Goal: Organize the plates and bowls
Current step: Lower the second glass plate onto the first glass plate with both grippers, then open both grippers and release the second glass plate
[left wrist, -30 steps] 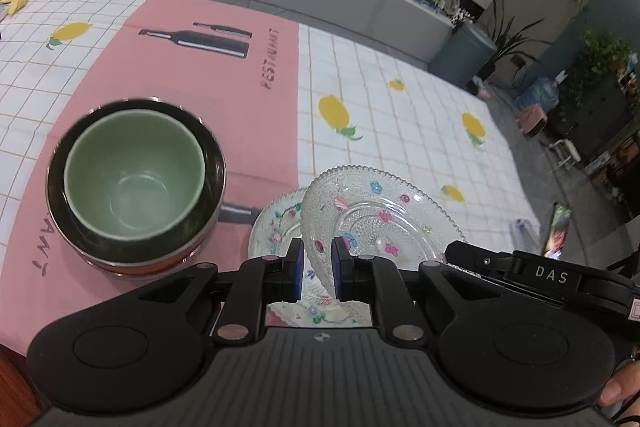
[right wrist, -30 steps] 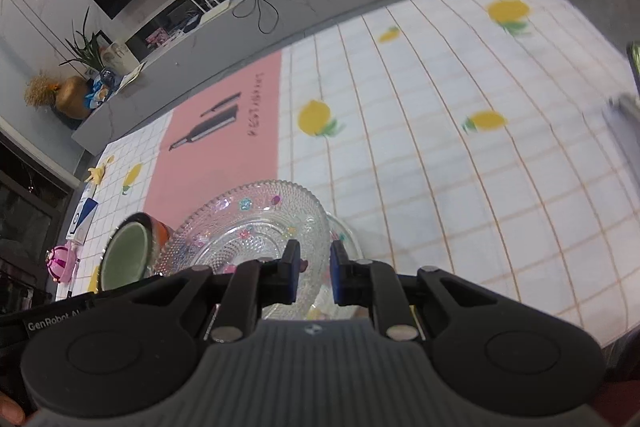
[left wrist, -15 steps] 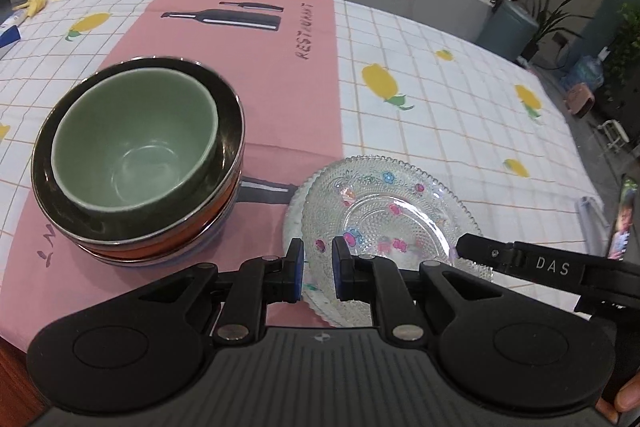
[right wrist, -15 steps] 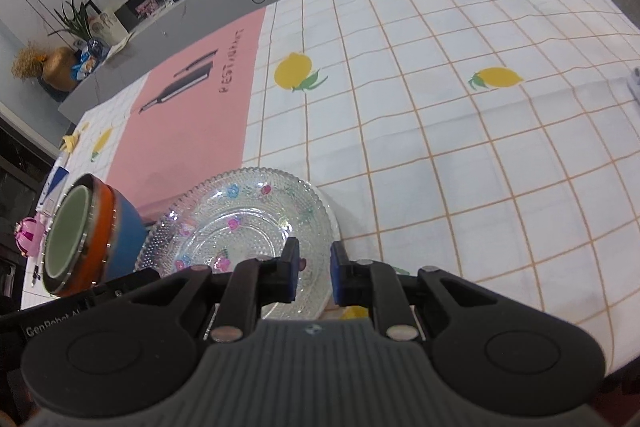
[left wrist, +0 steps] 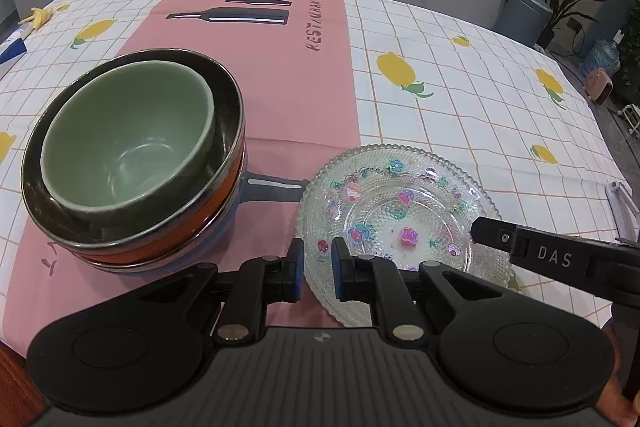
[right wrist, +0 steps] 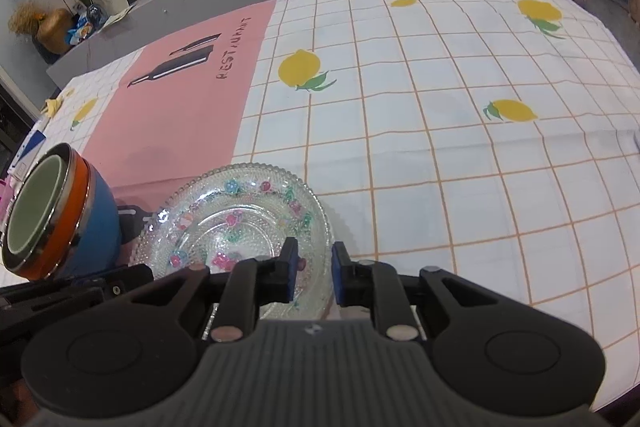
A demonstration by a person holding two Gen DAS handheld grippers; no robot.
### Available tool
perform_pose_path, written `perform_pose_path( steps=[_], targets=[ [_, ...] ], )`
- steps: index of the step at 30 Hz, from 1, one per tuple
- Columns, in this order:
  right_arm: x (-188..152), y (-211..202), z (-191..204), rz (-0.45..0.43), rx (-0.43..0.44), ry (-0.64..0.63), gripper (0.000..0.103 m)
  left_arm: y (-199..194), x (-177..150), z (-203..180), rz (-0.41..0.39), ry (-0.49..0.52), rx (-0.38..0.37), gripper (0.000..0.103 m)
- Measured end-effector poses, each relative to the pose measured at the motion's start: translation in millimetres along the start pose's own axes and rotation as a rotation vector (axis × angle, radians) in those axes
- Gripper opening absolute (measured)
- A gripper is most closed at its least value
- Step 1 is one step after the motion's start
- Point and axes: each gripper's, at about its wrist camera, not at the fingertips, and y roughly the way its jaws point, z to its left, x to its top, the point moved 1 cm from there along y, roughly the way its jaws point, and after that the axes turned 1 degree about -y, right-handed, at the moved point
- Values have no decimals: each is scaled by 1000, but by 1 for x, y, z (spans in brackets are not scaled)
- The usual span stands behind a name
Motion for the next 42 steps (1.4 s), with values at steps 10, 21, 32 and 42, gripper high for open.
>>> perform_pose_path(
  steps=[10,21,32,42],
  targets=[
    [-5,0,12,-22,-30,-59,30,-3,-2,-1,-14,14,1,16],
    [-21,-20,6,-64,-33,124,54,-22,-24,-3,-59,23,-14,35],
    [-67,-26,-6,-70,63,417,31,-12,-30,13,-17,-127,-125,21],
    [-64,-21,2,-85,37,403,22,-7,-27,15,-15,-138,-134,17]
  ],
)
